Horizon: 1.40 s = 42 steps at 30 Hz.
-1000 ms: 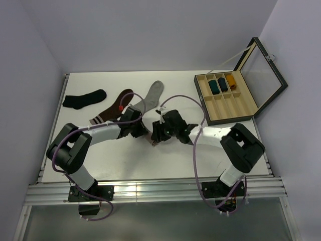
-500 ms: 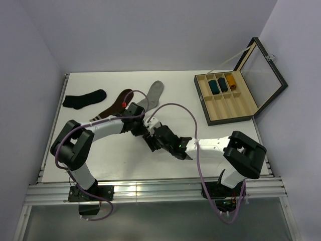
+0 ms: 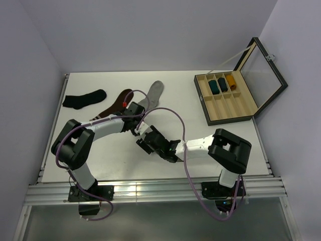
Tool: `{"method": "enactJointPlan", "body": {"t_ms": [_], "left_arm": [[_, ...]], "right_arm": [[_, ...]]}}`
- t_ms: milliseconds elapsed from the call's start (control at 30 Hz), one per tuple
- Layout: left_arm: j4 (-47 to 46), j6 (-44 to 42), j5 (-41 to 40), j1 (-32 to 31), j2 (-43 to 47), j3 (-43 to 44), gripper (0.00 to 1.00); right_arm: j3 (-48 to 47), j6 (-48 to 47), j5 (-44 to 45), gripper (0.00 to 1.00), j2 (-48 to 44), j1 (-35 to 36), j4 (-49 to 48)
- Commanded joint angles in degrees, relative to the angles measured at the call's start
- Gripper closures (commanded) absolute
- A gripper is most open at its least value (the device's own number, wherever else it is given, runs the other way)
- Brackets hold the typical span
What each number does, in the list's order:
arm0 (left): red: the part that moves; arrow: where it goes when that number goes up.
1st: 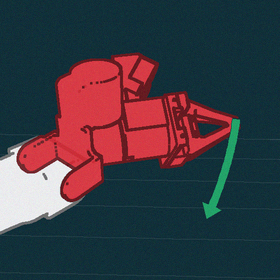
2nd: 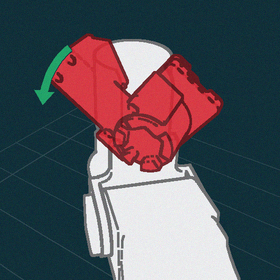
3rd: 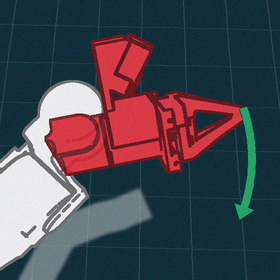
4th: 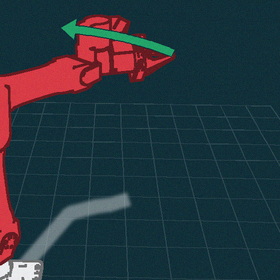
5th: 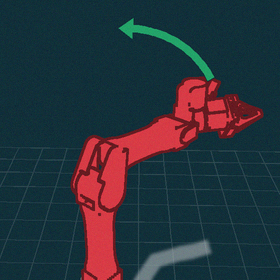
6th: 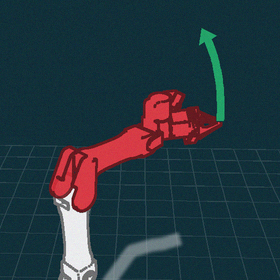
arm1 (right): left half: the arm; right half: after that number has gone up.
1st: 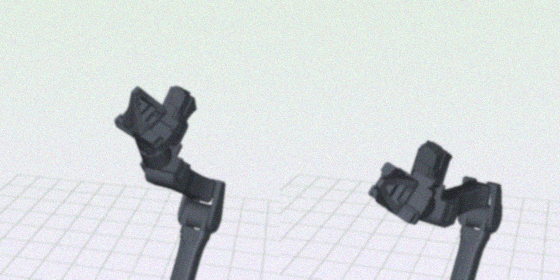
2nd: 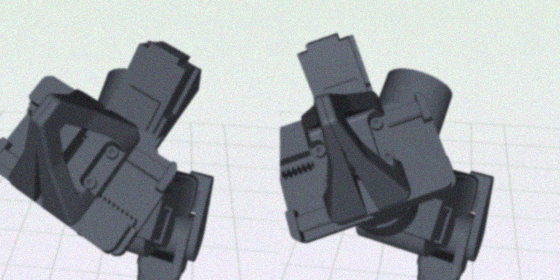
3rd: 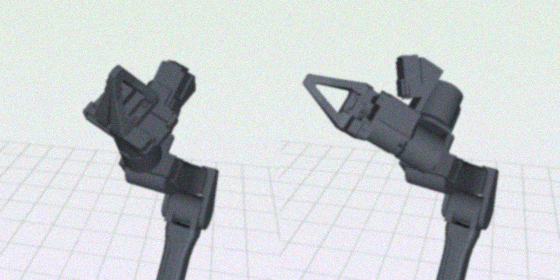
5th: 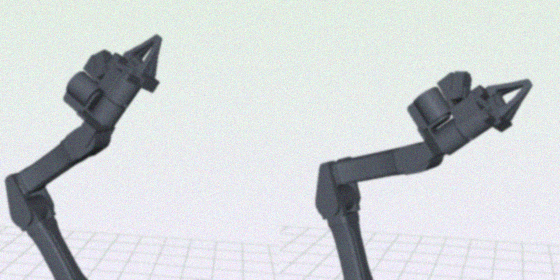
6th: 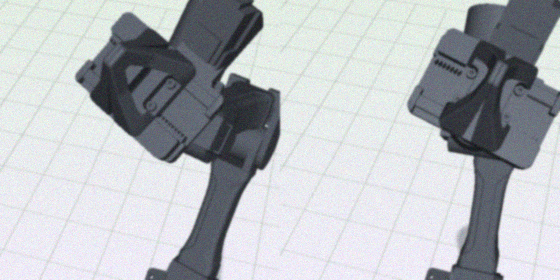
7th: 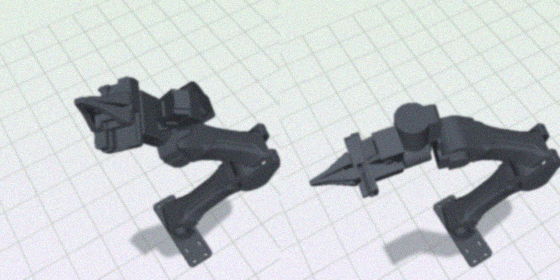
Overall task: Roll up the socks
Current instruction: Roll the sock at the center of the board.
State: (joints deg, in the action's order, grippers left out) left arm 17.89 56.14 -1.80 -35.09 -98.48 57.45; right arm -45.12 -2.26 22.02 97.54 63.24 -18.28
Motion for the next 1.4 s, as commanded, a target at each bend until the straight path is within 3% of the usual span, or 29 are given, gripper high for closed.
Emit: {"method": "enactJointPlan", "body": {"t_ms": [0, 233, 467, 567, 667, 767, 833, 933, 1067, 1167, 1367], "left_arm": [[5.93, -2.97, -1.10, -0.24, -1.81, 0.03, 0.90], [5.75, -3.32, -0.39, -0.24, -1.98, 0.03, 0.90], [6.63, -4.02, -0.57, -0.24, -1.98, 0.64, 0.90], [7.07, -4.46, -0.48, -0.24, -2.25, 1.08, 0.90], [7.16, -4.81, -0.04, -0.24, -2.07, 1.43, 0.90], [6.64, -4.81, 0.39, -0.24, -1.81, 1.35, 0.88], [6.28, -4.64, 0.57, -0.24, -1.54, 1.35, 0.86], [4.88, -3.85, 0.31, -0.15, -0.58, 0.82, 0.76], [2.16, -1.48, 0.05, 0.37, 1.79, -1.98, 0.52], [-0.74, 1.16, 0.22, 1.07, 3.63, -4.79, 0.42], [-6.72, 6.70, -0.05, 2.31, 6.89, -9.98, 0.36]], "right_arm": [[-3.04, -1.96, 2.77, 0.30, 1.77, 0.39, -2.55], [-6.55, -2.83, 2.24, 0.31, 6.96, 0.48, 0.35], [-7.70, -2.05, 1.80, 0.39, 10.39, 0.48, 4.03], [-8.31, -1.17, 0.40, 0.48, 11.27, 0.48, 6.50], [-8.14, -0.03, 0.13, 0.65, 11.45, 0.39, 8.43], [-7.61, 1.03, -0.22, 0.92, 11.45, 0.21, 10.28], [-7.17, 1.91, -1.36, 1.00, 11.10, -0.22, 11.25], [-6.64, 3.65, -5.30, 1.00, 9.61, -1.27, 13.09], [-5.85, 5.51, -11.02, 1.00, 7.32, -3.39, 15.03], [-5.15, 6.48, -14.80, 1.00, 5.65, -5.31, 15.64], [-5.94, 7.18, -18.50, 1.00, 6.08, -7.52, 16.88]]}}
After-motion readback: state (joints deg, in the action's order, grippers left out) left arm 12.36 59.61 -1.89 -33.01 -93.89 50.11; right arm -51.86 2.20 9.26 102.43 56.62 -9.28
